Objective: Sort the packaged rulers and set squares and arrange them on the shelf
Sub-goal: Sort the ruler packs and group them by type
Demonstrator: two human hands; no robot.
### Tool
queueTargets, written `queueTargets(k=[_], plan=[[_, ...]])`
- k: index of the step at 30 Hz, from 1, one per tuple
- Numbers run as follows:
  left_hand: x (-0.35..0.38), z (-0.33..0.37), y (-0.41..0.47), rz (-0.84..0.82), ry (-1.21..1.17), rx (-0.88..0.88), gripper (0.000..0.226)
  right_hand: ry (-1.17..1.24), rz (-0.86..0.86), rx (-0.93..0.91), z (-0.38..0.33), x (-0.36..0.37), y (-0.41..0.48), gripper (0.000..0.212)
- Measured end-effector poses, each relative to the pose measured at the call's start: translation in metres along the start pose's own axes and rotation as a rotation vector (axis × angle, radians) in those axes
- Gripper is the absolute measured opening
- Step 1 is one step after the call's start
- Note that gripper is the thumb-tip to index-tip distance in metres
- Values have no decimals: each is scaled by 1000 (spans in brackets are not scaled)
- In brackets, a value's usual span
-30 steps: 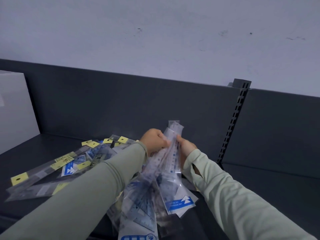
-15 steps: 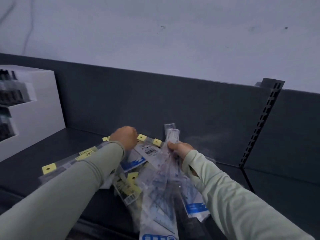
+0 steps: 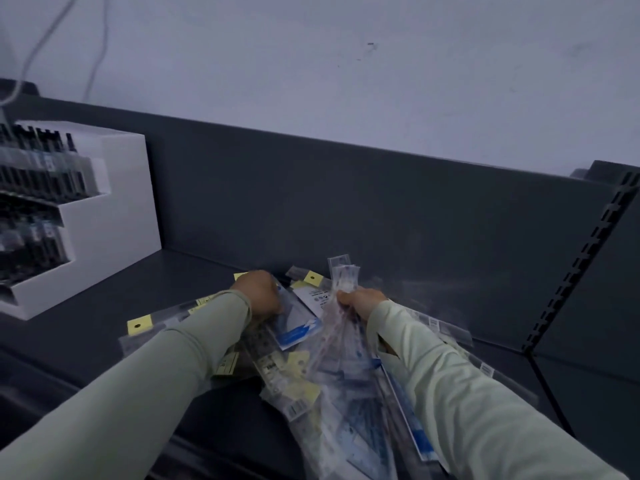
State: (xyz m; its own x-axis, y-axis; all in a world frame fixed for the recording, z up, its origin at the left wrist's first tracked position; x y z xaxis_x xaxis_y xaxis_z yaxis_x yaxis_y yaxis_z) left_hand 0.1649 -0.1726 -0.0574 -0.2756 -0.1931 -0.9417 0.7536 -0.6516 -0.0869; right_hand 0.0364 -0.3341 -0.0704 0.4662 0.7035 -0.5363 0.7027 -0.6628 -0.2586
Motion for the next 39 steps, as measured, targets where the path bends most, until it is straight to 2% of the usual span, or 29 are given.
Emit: queueTargets(k=[4, 7, 12, 15, 17, 19, 21, 22, 24, 26, 28, 31, 34, 36, 39], plan=[[-2, 2, -3, -13, 16, -40, 34, 27, -34, -16, -2, 2, 1, 43], [-4, 2, -3, -23, -53, -37, 28, 26, -32, -22, -4, 3, 1, 44], [-20, -3, -3, 67, -434, -17, 13, 23, -31, -32, -5, 3, 2, 44], [-31, -1, -4, 103, -824, 7, 19, 6, -24, -31, -6, 2, 3, 44], [-37, 3, -3, 65, -944, 24, 25, -4, -30, -35, -8, 3, 2, 44], [-42, 2, 1, 117, -790, 61, 22, 1, -30, -33, -8, 3, 2, 44], [-45, -8, 3, 246, -525, 29, 7, 11, -25, -28, -7, 3, 1, 45], [-43, -14, 2, 273, -415, 3, 14, 15, -24, -24, -6, 3, 0, 44], [-36, -19, -3, 259, -209, -41, 41, 25, -15, -15, -5, 3, 0, 43], [-30, -14, -11, 257, -37, -30, 45, 27, 16, 3, -4, 1, -2, 41], [-18, -6, -14, 123, 14, 10, 41, 7, 37, 12, -4, 0, -3, 41], [0, 0, -16, -137, 177, -49, 78, -38, 27, -1, -5, 1, -5, 38], [-1, 3, -18, -156, 308, -88, 100, -23, 13, -8, -6, 0, -8, 44], [0, 9, -18, -183, 280, -81, 98, -29, 4, -16, -6, 0, -11, 47], [3, 17, -15, -186, 145, -80, 59, -49, -10, -26, -6, 0, -14, 45]])
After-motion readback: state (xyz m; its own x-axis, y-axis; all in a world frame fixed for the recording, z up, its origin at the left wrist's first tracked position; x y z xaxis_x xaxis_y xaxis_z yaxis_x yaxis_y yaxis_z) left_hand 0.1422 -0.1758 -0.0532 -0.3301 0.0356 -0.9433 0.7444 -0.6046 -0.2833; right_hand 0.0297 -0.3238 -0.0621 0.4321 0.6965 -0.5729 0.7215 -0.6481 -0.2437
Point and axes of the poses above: each hand's wrist, its own y-axis towards the middle knuckle, its own x-axis out of the palm, z = x × y, the point moved 5 cm from there along y, towards the middle knuckle, and after that the axes turned 1 degree about x, right-handed, at the moved point
